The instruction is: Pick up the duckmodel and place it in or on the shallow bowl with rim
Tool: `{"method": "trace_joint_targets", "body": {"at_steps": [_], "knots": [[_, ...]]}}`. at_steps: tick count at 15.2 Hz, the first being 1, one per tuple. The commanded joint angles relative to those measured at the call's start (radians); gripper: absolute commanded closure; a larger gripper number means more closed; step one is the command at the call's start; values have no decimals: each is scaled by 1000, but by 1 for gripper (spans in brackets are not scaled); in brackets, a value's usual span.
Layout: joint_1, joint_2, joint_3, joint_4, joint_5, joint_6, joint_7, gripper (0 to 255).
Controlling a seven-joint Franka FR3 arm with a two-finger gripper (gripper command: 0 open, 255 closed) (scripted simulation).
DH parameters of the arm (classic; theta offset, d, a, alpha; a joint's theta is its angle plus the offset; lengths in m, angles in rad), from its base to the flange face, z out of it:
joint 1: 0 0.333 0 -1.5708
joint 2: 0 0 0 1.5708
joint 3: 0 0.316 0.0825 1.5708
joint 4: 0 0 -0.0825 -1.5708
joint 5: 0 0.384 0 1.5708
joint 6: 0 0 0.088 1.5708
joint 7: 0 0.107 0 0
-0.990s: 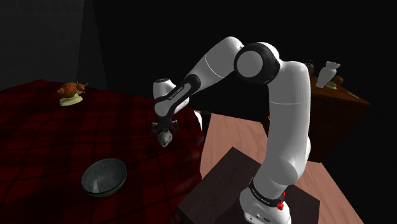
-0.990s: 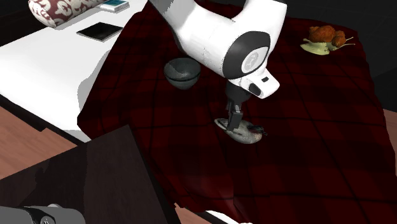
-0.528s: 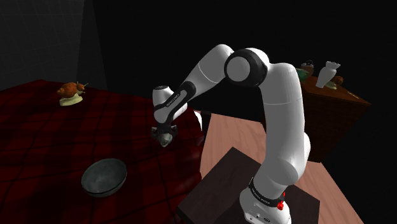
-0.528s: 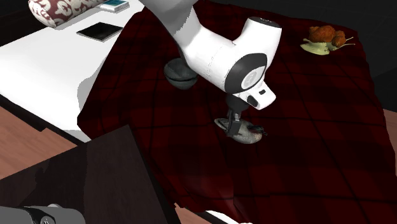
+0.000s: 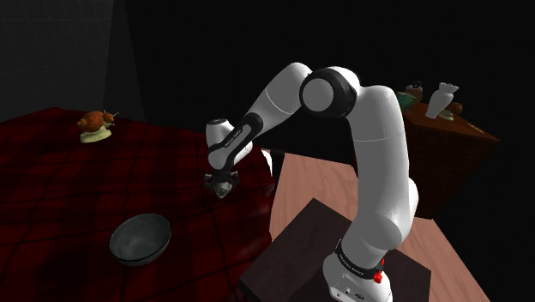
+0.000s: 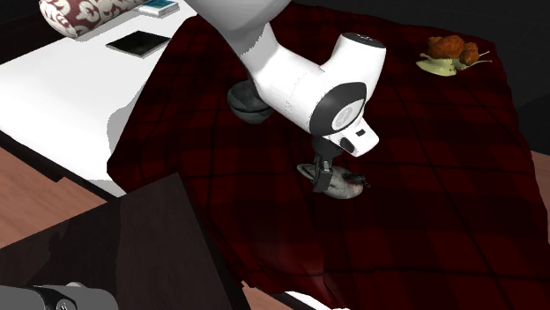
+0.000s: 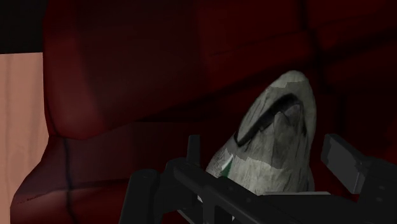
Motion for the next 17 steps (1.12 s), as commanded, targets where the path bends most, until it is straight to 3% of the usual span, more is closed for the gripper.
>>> {"method": "trace_joint_targets", "body": {"at_steps": [1, 2, 11, 17], "knots": [[0, 0, 0, 0, 0, 0, 0, 0], [0, 0, 0, 0, 0, 0, 0, 255], [0, 0, 0, 0, 0, 0, 0, 255], [-7, -68, 10, -11, 13, -57, -10, 255]]}}
